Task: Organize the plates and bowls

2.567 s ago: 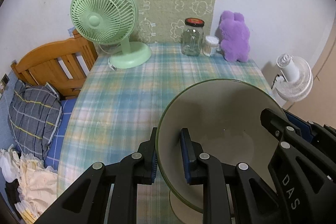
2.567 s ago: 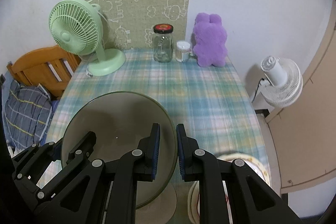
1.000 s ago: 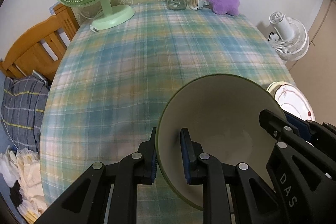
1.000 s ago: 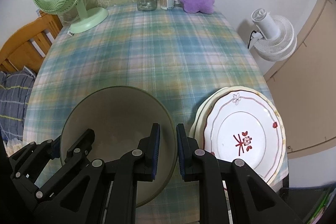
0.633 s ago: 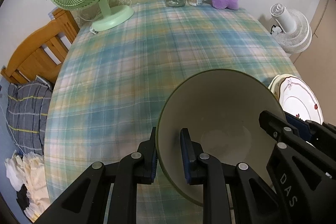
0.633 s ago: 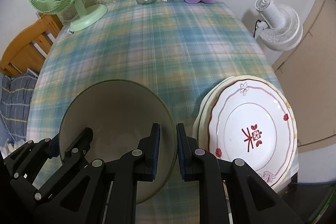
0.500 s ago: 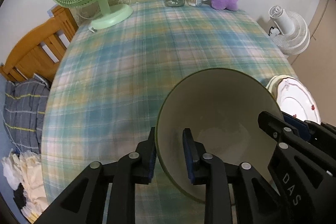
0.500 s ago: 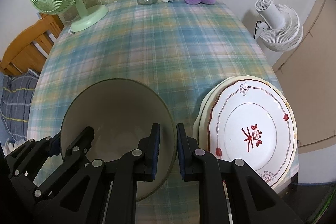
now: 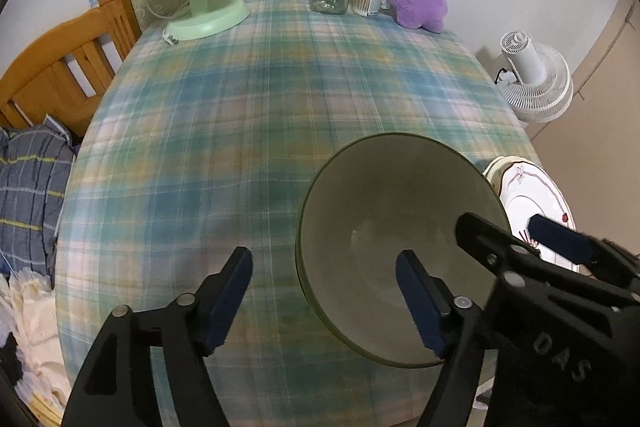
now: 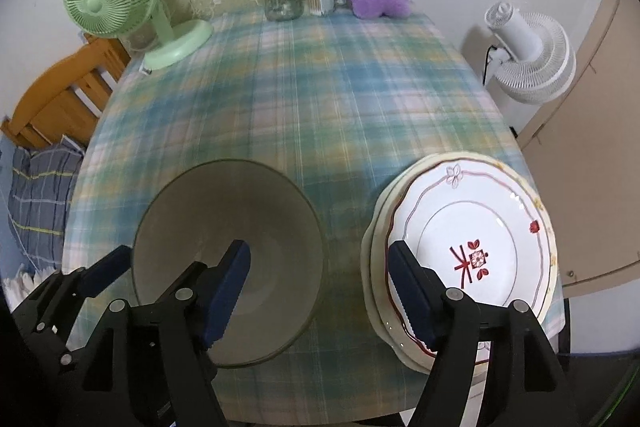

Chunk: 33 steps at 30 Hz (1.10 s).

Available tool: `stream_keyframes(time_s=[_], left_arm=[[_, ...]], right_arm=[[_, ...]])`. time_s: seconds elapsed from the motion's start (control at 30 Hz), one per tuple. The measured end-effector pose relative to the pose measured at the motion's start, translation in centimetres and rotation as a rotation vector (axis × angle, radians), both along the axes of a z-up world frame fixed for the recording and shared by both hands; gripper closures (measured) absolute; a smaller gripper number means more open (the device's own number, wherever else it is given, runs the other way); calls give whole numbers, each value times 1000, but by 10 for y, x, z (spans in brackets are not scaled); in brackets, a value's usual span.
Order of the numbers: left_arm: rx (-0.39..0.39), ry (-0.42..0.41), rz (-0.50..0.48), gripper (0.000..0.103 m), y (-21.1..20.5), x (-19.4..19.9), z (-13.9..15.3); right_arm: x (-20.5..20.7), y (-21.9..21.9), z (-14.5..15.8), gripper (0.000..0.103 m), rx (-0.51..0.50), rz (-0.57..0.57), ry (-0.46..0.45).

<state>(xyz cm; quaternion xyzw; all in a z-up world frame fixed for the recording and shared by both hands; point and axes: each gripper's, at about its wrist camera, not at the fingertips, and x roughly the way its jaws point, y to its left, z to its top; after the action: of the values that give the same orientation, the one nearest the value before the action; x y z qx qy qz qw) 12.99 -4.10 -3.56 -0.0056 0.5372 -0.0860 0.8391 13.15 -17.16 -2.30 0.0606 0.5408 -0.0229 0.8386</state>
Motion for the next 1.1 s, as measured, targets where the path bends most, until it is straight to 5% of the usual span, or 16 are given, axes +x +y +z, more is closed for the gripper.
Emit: stream_keyframes(time_s=[0.33,0.5,0.67,0.8,1.1], left_arm=[[26,53,84,21,-6,13,-16],[62,79,119,21,-13,19,-23],[67,82,149,21,-14,21,-25],[70,94,168,21,-9,22,-29],[30,102,126,26,-2,28,-35]], right_arm=[[26,-11,-32,29,144,23,65],[40,-13,-51,48,191,71,126],[46,-20,-60,52,268,85,150],[47,-13,-56,70,278,144,148],[48,-10,-56,70,258,133,153]])
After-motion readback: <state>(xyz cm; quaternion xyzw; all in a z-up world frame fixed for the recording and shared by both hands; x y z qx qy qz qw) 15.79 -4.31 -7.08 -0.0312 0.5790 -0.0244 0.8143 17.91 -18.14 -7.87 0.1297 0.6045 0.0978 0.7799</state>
